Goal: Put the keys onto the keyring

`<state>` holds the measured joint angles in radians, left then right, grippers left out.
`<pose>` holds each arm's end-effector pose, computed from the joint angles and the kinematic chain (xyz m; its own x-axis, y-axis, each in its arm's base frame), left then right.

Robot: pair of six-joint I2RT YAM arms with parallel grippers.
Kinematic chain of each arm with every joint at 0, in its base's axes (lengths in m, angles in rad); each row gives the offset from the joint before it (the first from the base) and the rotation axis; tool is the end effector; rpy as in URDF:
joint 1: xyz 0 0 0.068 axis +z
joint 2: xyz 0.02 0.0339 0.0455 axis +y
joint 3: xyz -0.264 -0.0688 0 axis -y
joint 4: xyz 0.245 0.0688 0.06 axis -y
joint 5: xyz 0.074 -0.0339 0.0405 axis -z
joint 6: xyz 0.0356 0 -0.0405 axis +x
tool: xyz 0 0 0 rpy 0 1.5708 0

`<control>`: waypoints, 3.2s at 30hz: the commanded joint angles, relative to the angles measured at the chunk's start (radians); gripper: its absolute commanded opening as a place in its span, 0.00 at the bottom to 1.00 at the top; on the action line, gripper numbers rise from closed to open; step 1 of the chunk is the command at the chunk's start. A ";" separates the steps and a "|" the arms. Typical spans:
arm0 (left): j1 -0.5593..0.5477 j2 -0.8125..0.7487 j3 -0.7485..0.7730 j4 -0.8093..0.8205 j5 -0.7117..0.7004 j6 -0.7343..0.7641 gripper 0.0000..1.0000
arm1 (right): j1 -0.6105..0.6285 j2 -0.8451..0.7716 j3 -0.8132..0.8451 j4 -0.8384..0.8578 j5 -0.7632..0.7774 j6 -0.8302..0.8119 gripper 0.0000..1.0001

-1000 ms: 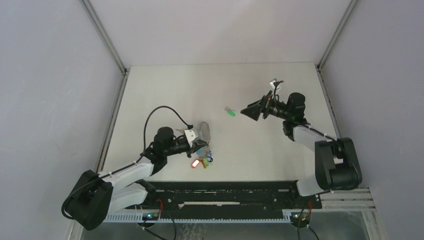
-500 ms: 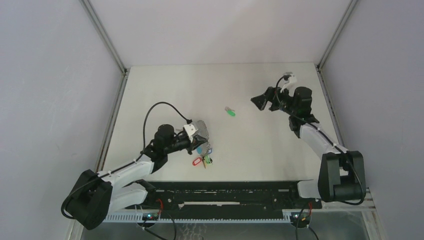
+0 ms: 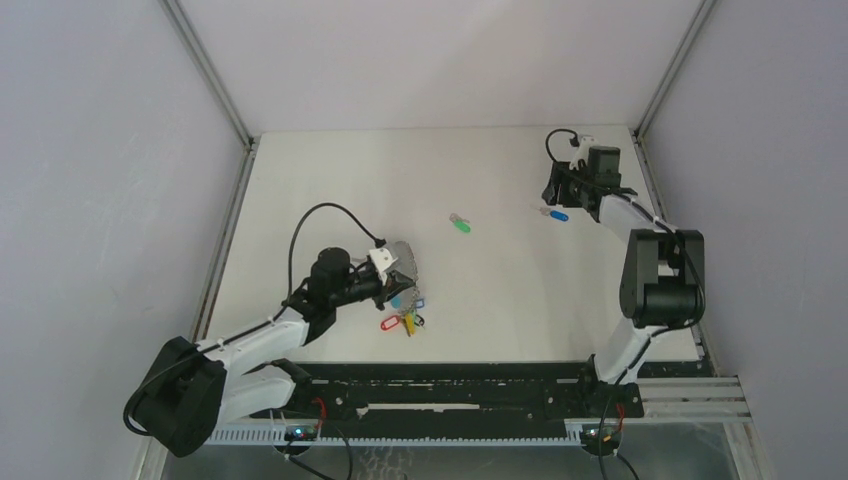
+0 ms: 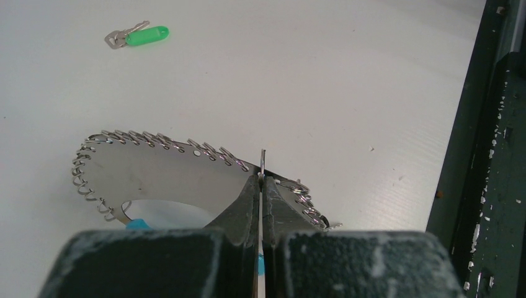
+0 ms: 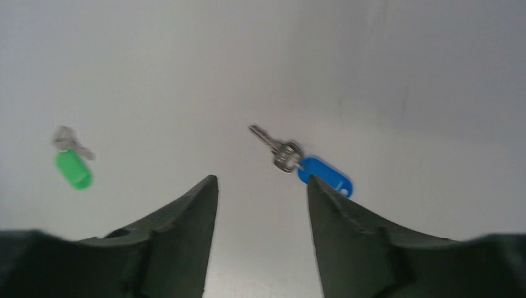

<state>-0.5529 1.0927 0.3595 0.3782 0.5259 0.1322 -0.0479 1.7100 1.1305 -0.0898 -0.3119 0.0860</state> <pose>0.1770 -0.1302 0.1921 -0.1806 0.2454 -0.9525 0.8863 0.4605 -0.0494 0.3792 -0.0072 0.2241 -0.6342 0.1122 -0.7650 -0.1409 0.9561 0.2571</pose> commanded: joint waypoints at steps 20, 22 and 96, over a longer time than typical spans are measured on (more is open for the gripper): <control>0.007 0.014 0.108 -0.034 0.042 0.033 0.00 | 0.102 0.321 0.324 -0.317 0.302 -0.327 0.34; 0.007 0.015 0.108 -0.036 0.040 0.036 0.00 | 0.102 0.324 0.327 -0.329 0.300 -0.332 0.33; 0.007 -0.054 0.081 -0.062 0.057 0.100 0.00 | 0.810 0.015 0.026 -0.571 0.453 0.008 0.00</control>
<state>-0.5529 1.0584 0.4015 0.2672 0.5613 0.2142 0.7795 1.6974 1.0904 -0.7471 0.1440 0.1246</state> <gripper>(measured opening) 0.009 0.003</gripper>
